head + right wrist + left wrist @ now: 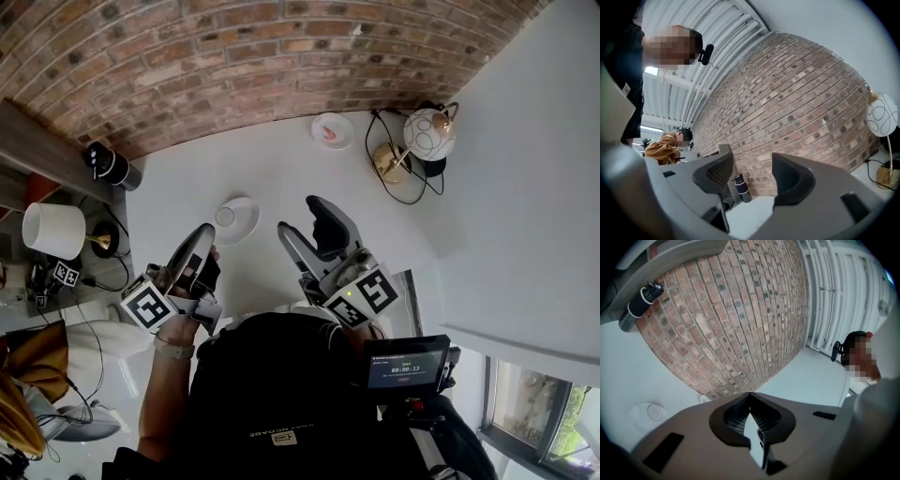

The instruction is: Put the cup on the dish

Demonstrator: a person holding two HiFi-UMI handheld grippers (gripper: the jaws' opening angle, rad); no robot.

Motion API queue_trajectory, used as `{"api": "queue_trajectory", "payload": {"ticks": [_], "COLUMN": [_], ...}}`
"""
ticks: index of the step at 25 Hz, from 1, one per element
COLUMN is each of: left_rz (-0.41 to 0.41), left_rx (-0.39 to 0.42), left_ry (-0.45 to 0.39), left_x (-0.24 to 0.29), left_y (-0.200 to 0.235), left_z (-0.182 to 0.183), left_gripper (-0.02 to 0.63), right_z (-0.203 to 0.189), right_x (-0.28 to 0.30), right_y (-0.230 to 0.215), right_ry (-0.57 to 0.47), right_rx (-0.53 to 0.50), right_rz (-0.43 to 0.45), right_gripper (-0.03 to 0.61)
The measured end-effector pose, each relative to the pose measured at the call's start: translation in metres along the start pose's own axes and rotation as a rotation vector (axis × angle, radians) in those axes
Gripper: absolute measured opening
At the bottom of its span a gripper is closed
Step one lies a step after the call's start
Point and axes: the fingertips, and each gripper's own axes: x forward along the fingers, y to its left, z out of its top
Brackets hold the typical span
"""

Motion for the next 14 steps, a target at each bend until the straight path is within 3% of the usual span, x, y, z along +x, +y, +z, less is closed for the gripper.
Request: {"api": "queue_trajectory", "payload": {"ticks": [14], "left_rz": [0.042], "left_rx": [-0.018], "left_ry": [-0.007], "left_x": [-0.014], "left_y": [0.015], "left_z": [-0.004], "left_gripper": [0.005], "right_z": [-0.007], "right_x": [-0.001], "right_y": [-0.004], "right_ry": [0.024], "right_rx": [0.016], "right_rz": [-0.007], "right_gripper": [0.267]}}
